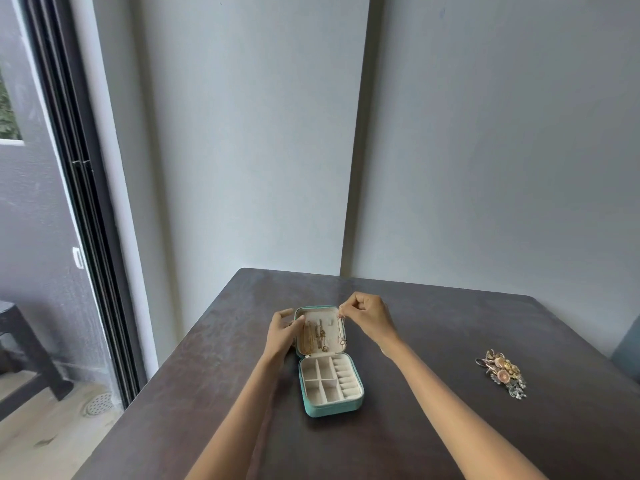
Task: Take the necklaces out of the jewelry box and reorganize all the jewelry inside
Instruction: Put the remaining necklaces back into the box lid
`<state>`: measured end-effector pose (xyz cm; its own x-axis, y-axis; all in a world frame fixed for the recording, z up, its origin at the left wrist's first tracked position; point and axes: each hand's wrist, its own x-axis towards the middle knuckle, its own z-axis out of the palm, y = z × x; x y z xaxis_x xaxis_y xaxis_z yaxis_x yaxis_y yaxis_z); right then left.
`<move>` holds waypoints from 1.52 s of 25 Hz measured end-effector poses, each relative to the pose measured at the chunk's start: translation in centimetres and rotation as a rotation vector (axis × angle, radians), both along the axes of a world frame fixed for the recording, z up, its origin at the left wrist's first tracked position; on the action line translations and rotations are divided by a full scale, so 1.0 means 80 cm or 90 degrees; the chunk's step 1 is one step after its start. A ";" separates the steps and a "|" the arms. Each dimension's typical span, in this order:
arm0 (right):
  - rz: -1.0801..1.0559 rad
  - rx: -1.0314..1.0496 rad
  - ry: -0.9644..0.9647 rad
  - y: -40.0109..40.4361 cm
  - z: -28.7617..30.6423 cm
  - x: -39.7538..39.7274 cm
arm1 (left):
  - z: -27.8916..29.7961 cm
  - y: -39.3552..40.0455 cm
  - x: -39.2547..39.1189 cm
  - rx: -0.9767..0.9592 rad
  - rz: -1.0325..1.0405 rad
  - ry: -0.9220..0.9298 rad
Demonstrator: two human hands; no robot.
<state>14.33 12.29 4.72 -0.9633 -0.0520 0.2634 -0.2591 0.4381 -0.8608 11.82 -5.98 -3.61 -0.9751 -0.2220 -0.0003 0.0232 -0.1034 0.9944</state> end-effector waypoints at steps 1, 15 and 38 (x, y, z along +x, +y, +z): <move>0.006 -0.003 -0.002 -0.001 -0.003 0.001 | -0.003 -0.001 0.006 0.041 -0.002 0.023; 0.035 -0.120 0.041 0.001 0.018 0.001 | -0.001 -0.003 0.023 0.120 -0.074 0.093; 0.063 -0.215 -0.056 -0.031 0.006 0.004 | 0.058 -0.003 0.030 -0.226 -0.062 0.125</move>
